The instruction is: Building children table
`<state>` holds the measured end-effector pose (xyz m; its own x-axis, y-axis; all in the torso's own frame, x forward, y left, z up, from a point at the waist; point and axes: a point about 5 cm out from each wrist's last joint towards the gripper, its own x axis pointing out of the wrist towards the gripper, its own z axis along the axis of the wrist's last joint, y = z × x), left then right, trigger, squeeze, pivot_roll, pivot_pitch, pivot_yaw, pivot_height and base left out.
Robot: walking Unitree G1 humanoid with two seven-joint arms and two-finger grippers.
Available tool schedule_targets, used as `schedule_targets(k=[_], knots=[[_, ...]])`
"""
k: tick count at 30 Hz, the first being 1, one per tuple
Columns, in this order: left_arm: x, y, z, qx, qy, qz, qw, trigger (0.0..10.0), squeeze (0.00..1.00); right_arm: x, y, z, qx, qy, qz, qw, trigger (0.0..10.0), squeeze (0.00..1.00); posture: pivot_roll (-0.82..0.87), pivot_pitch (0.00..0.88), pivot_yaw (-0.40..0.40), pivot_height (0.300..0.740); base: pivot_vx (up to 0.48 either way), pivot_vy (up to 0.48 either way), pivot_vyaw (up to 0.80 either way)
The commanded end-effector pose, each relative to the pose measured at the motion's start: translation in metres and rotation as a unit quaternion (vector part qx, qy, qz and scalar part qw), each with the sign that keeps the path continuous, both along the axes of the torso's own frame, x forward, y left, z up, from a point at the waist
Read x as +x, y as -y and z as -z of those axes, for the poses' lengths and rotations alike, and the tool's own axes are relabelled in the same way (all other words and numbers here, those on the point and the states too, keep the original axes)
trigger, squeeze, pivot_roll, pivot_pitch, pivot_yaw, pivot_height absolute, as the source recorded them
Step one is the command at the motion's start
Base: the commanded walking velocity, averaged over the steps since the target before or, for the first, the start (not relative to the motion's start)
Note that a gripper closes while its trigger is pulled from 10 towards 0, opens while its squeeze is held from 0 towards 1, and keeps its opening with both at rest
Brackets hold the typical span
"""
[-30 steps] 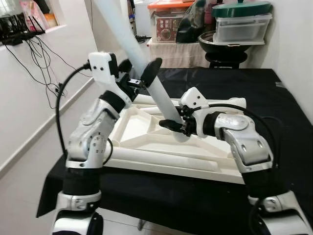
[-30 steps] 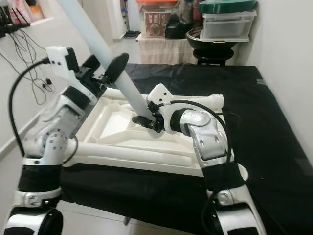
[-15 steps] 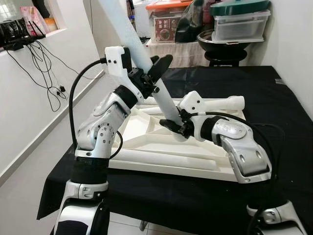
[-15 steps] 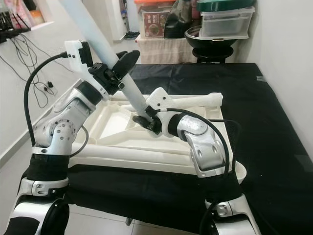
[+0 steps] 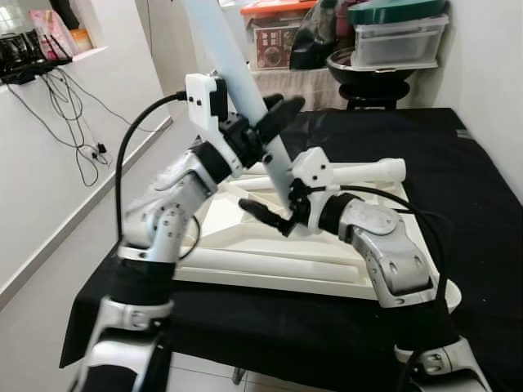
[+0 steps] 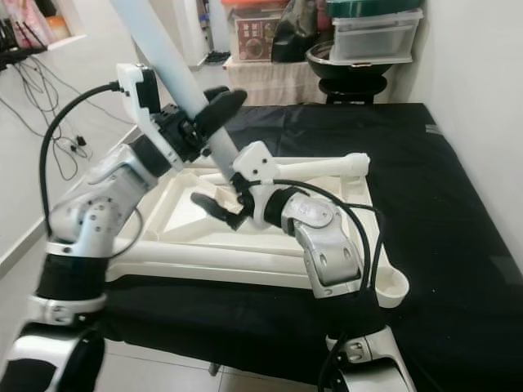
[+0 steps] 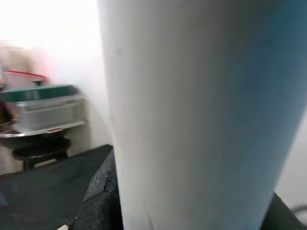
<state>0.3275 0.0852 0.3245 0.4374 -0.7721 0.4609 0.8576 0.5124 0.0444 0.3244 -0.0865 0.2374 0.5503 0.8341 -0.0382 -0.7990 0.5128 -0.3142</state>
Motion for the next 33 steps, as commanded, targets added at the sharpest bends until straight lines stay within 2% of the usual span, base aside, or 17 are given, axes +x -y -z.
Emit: schedule_targets(k=[1, 2, 3, 6, 8, 11, 15, 16, 18, 19, 25, 33], knots=[[-0.012, 0.010, -0.012, 0.016, 0.036, 0.068, 0.997, 0.0, 0.00, -0.008, -0.013, 0.006, -0.009, -0.017, -0.051, 0.998, 10.0, 0.00, -0.04, 0.000, 0.103, 0.740, 0.000, 0.000, 0.00], [-0.012, 0.010, -0.012, 0.016, 0.036, 0.068, 0.997, 0.0, 0.00, -0.008, -0.013, 0.006, -0.009, -0.017, -0.051, 0.998, 10.0, 0.00, -0.04, 0.000, 0.103, 0.740, 0.000, 0.000, 0.00], [-0.020, 0.013, -0.015, 0.051, 0.059, 0.131, 0.988, 0.0, 0.00, -0.012, -0.017, 0.013, -0.021, -0.035, -0.088, 0.995, 10.0, 0.00, -0.05, 0.000, 0.108, 0.740, 0.000, 0.000, 0.00], [-0.023, 0.015, -0.016, 0.061, 0.066, 0.156, 0.984, 0.0, 0.00, -0.012, -0.018, 0.014, -0.019, -0.039, -0.095, 0.994, 10.0, 0.00, -0.05, 0.000, 0.110, 0.740, 0.000, 0.000, 0.00], [-0.029, 0.021, -0.016, 0.072, 0.075, 0.200, 0.974, 0.0, 0.00, -0.010, -0.021, 0.013, -0.003, -0.044, -0.101, 0.994, 10.0, 0.00, -0.06, 0.000, 0.115, 0.740, 0.000, 0.000, 0.00], [-0.033, 0.026, -0.014, 0.081, 0.081, 0.228, 0.967, 0.0, 0.00, -0.008, -0.023, 0.011, 0.011, -0.050, -0.105, 0.993, 10.0, 0.00, -0.06, 0.000, 0.111, 0.740, 0.000, 0.000, 0.00], [-0.034, 0.027, -0.014, 0.079, 0.080, 0.234, 0.966, 0.0, 0.00, -0.007, -0.023, 0.010, 0.014, -0.053, -0.105, 0.993, 10.0, 0.00, -0.06, 0.000, 0.111, 0.740, 0.000, 0.000, 0.00], [-0.034, 0.028, -0.013, 0.080, 0.082, 0.236, 0.965, 0.0, 0.00, -0.007, -0.024, 0.011, 0.016, -0.057, -0.105, 0.993, 3.0, 0.00, -0.06, 0.000, 0.105, 0.740, 0.000, 0.000, 0.00], [-0.034, 0.028, -0.013, 0.080, 0.082, 0.236, 0.965, 0.0, 0.00, -0.007, -0.024, 0.011, 0.016, -0.057, -0.105, 0.993, 3.0, 0.00, -0.06, 0.000, 0.105, 0.740, 0.000, 0.000, 0.00], [-0.034, 0.029, -0.013, 0.080, 0.084, 0.238, 0.964, 0.0, 0.00, -0.005, -0.024, 0.011, 0.021, -0.061, -0.102, 0.993, 0.0, 0.00, -0.06, 0.000, 0.104, 0.740, 0.000, 0.000, 0.00], [-0.034, 0.031, -0.014, 0.078, 0.087, 0.246, 0.962, 0.0, 0.00, -0.004, -0.025, 0.010, 0.029, -0.061, -0.101, 0.993, 0.0, 0.00, -0.06, 0.000, 0.103, 0.740, 0.000, 0.000, 0.00], [-0.031, 0.029, -0.014, 0.082, 0.092, 0.249, 0.961, 0.0, 0.00, -0.005, -0.024, 0.013, 0.013, -0.057, -0.106, 0.993, 0.0, 0.00, -0.06, 0.000, 0.107, 0.740, 0.000, 0.000, 0.00]])
